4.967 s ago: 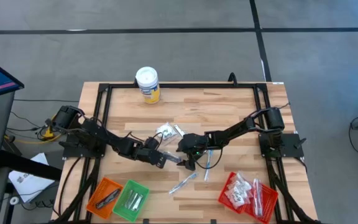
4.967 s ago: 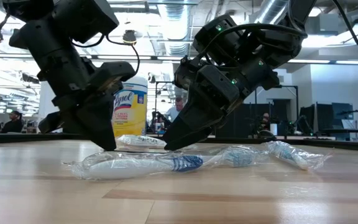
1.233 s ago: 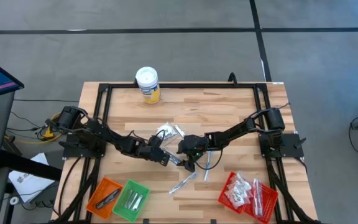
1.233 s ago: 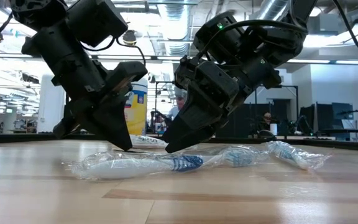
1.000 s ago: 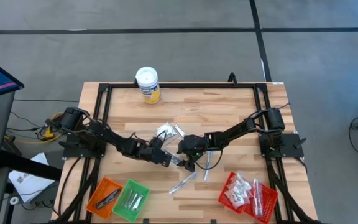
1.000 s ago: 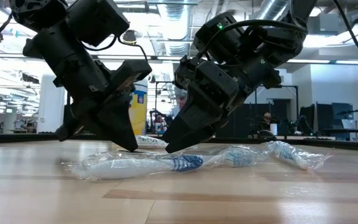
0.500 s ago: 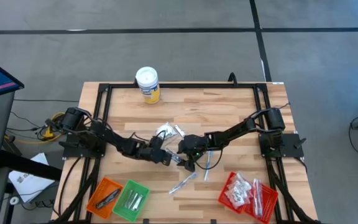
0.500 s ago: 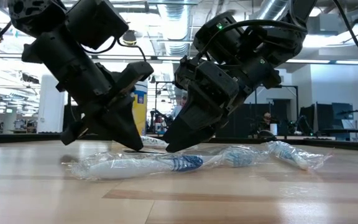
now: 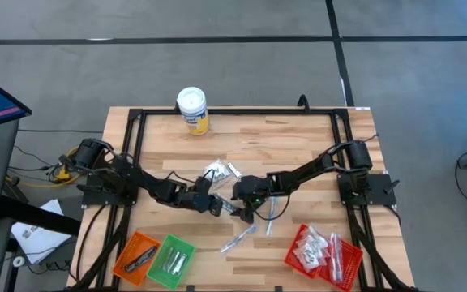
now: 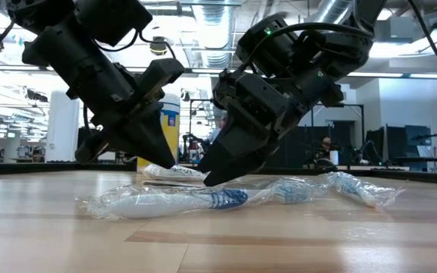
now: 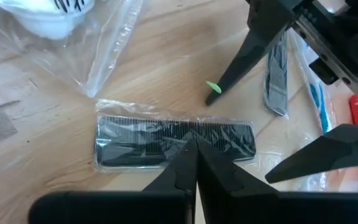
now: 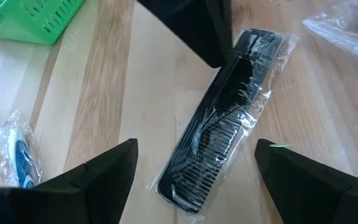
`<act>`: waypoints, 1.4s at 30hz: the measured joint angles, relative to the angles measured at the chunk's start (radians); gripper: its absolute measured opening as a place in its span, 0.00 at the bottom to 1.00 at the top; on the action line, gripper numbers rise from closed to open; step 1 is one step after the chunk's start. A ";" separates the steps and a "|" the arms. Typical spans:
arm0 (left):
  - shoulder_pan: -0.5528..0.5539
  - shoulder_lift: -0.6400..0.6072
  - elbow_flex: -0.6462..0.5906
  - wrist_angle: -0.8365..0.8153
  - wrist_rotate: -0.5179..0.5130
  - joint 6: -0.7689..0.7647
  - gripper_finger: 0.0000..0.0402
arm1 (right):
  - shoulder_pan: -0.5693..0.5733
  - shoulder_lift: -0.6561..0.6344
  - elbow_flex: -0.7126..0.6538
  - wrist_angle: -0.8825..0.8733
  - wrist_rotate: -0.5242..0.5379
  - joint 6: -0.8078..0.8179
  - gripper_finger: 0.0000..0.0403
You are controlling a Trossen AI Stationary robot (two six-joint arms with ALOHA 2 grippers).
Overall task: Pick & Place Travel size toiletries
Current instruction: Put the black comb into the orange basket
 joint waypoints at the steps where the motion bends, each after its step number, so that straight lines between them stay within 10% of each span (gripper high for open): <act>1: -0.002 0.000 0.000 0.000 0.004 0.001 0.00 | 0.000 0.000 0.000 -0.005 0.000 0.004 0.80; 42: 0.011 0.038 0.007 -0.098 0.095 -0.016 0.00 | -0.004 0.002 -0.002 0.008 0.003 0.013 0.80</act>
